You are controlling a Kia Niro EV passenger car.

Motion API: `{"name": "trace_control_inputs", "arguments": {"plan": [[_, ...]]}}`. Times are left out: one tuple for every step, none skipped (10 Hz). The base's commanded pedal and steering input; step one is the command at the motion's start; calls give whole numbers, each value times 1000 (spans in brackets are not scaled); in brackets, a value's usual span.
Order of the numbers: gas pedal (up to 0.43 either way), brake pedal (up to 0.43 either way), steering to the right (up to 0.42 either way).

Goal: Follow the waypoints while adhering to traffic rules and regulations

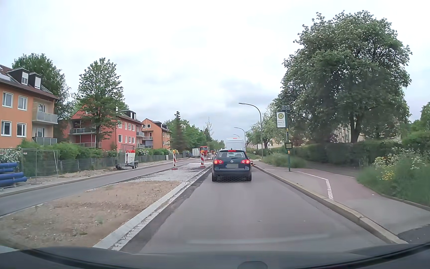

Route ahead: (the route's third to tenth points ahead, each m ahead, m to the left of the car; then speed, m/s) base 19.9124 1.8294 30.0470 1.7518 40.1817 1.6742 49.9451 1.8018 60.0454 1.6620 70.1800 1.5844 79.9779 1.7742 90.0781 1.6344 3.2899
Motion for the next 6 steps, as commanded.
{"name": "trace_control_inputs", "arguments": {"plan": [[0, 213, 1], [0, 213, 1], [0, 207, 1], [0, 201, 1], [0, 195, 1], [0, 183, 1]]}}
